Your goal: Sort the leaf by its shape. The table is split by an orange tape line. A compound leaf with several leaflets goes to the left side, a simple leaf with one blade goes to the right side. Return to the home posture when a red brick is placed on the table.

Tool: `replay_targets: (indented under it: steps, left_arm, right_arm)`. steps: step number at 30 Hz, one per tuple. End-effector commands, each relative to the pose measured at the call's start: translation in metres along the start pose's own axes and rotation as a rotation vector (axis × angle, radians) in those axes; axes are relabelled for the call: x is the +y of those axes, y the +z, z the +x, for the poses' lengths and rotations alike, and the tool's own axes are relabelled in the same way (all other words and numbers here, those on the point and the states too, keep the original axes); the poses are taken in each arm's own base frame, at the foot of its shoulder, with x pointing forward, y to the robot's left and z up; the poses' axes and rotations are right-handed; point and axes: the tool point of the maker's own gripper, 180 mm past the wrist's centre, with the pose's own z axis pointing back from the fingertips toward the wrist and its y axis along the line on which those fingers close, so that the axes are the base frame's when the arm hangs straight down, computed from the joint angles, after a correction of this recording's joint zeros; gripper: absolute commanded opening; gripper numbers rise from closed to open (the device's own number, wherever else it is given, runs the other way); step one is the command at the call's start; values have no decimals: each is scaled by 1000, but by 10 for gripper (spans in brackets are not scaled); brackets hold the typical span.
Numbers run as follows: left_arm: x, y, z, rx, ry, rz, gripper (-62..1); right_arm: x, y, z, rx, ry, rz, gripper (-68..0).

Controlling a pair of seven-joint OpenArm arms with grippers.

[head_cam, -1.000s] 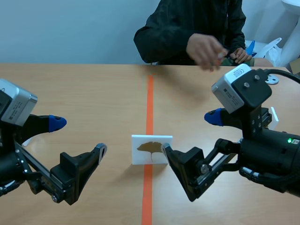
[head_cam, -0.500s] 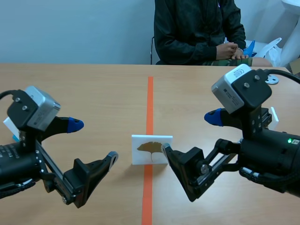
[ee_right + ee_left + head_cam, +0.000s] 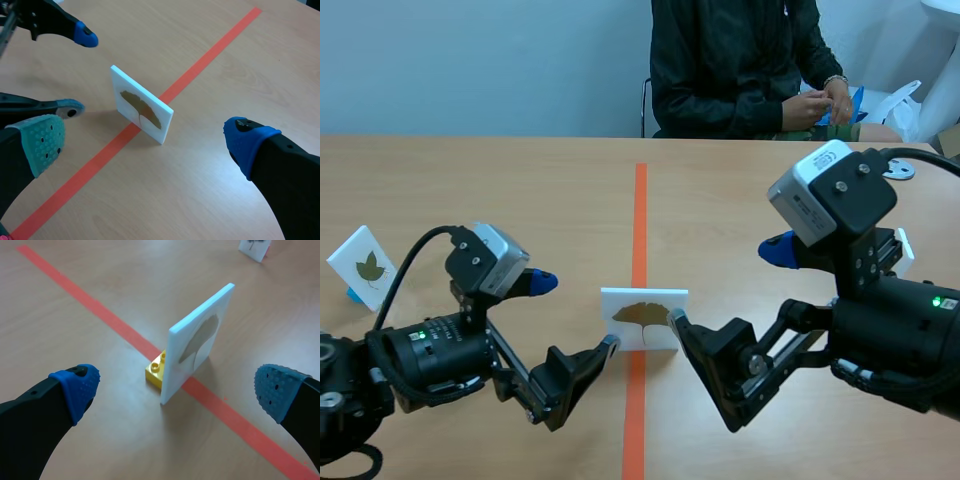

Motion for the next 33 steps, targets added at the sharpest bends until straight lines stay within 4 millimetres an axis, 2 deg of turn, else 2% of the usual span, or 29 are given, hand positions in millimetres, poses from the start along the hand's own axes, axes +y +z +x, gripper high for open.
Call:
replay_targets:
  steps: [1, 11, 19, 29, 30, 33]
  left_arm:
    - [-2, -7, 16, -60, -5, -18, 14]
    - [-17, -39, 7, -72, -41, -95, 14]
    - [-20, -58, 7, -84, -42, -103, 14]
    - [-20, -71, 0, -66, -82, -111, 14]
    - [-20, -70, 0, -65, -81, -111, 0]
    - [-21, -71, 0, -65, -81, -113, -136]
  right_arm:
    - [-3, 0, 10, -34, 4, -5, 4]
    - [-4, 0, 10, -34, 2, -14, 4]
    - [-5, 0, 10, -34, 1, -18, 4]
    - [-5, 0, 10, -33, 1, -18, 4]
    - [-5, 0, 10, -34, 1, -18, 4]
    - [-5, 0, 10, -34, 1, -18, 4]
